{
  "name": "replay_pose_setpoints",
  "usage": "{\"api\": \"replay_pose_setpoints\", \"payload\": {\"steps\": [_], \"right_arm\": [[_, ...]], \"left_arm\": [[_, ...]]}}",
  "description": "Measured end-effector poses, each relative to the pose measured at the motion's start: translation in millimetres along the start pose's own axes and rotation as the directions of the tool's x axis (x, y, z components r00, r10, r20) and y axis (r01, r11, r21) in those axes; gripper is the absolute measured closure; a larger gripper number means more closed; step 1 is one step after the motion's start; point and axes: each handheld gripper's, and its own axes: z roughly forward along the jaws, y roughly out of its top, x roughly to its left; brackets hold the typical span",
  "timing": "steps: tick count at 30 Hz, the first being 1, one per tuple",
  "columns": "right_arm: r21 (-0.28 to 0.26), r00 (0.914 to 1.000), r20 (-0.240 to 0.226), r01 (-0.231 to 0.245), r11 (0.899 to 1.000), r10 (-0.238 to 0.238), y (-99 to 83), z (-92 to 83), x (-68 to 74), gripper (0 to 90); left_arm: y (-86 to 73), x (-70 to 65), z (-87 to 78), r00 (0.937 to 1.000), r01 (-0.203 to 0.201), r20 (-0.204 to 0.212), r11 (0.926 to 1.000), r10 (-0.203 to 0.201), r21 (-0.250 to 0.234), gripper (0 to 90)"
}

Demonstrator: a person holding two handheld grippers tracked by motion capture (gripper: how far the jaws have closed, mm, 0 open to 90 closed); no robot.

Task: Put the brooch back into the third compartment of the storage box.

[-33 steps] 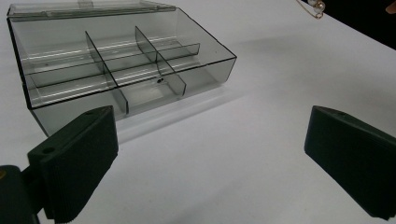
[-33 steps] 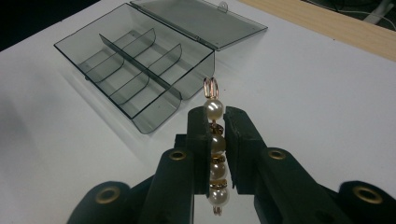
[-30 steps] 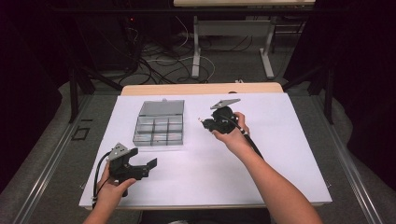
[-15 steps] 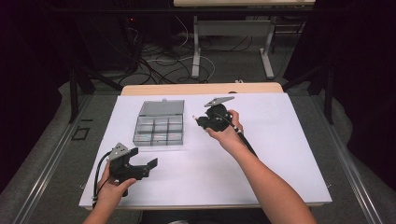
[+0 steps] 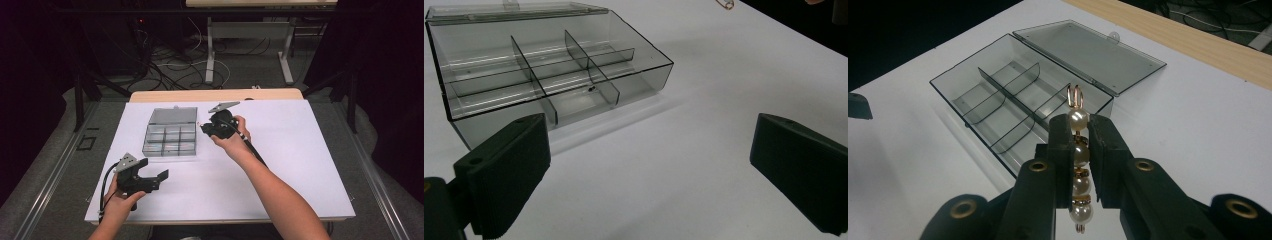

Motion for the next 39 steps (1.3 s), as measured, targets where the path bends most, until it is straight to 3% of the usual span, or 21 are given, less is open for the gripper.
{"api": "replay_pose_setpoints", "payload": {"steps": [9, 13, 14, 18, 31, 34, 35, 36, 37, 38, 39], "right_arm": [[0.015, 1.0, -0.007, 0.002, 1.0, -0.002, 8.4, 9.2, 8.1, 81.1], [-0.003, 0.9999, -0.006, 0.009, 1.0, -0.009, 9.8, 13.4, 10.5, 81.1], [0.015, 0.9999, -0.008, 0.015, 1.0, -0.015, 11.0, 13.5, 10.7, 81.1], [-0.009, 0.9999, -0.002, 0.011, 1.0, -0.011, 11.8, 18.5, 12.6, 81.1], [0.008, 0.9998, -0.001, 0.019, 1.0, -0.019, 12.8, 30.1, 12.2, 81.1], [0.005, 1.0, -0.004, 0.008, 1.0, -0.008, 12.2, 33.3, 10.7, 81.1], [-0.017, 1.0, -0.007, 0.003, 1.0, -0.003, 11.5, 36.1, 10.9, 81.1], [0.007, 0.9999, -0.006, 0.009, 1.0, -0.009, 12.0, 36.0, 10.7, 81.2], [-0.022, 1.0, -0.007, 0.003, 1.0, -0.003, 11.2, 39.3, 11.2, 81.1], [0.001, 0.9999, -0.007, 0.01, 1.0, -0.01, 11.7, 39.8, 11.0, 81.1], [-0.017, 0.9999, -0.007, 0.007, 1.0, -0.008, 11.0, 42.8, 11.7, 81.1]], "left_arm": [[0.3, -0.2, -1.7, 1.0, 0.001, -0.001, 1.0, -0.001, -0.003, 3.3], [0.4, -0.5, -1.7, 1.0, 0.0, 0.001, 1.0, 0.0, -0.005, 3.3], [0.4, -0.4, -1.8, 1.0, 0.0, 0.001, 1.0, 0.0, -0.006, 3.3], [0.3, 0.1, -2.0, 1.0, 0.003, 0.002, 1.0, -0.003, -0.006, 3.3], [0.7, 1.1, 0.5, 0.9999, 0.001, 0.013, 1.0, -0.001, -0.004, 3.3], [0.9, 1.4, 0.9, 0.9999, -0.001, 0.016, 1.0, 0.001, -0.004, 3.3], [0.9, 1.4, 0.7, 0.9999, 0.0, 0.016, 1.0, 0.0, -0.003, 3.3], [0.9, 1.4, 0.6, 0.9999, 0.001, 0.017, 1.0, -0.001, -0.005, 3.3], [1.0, 1.5, 0.3, 0.9999, 0.001, 0.016, 1.0, -0.001, -0.006, 3.3], [1.1, 1.6, 0.0, 0.9999, 0.002, 0.017, 1.0, -0.002, -0.007, 3.3], [1.1, 1.5, -0.4, 0.9999, 0.005, 0.016, 1.0, -0.005, -0.009, 3.3]]}}
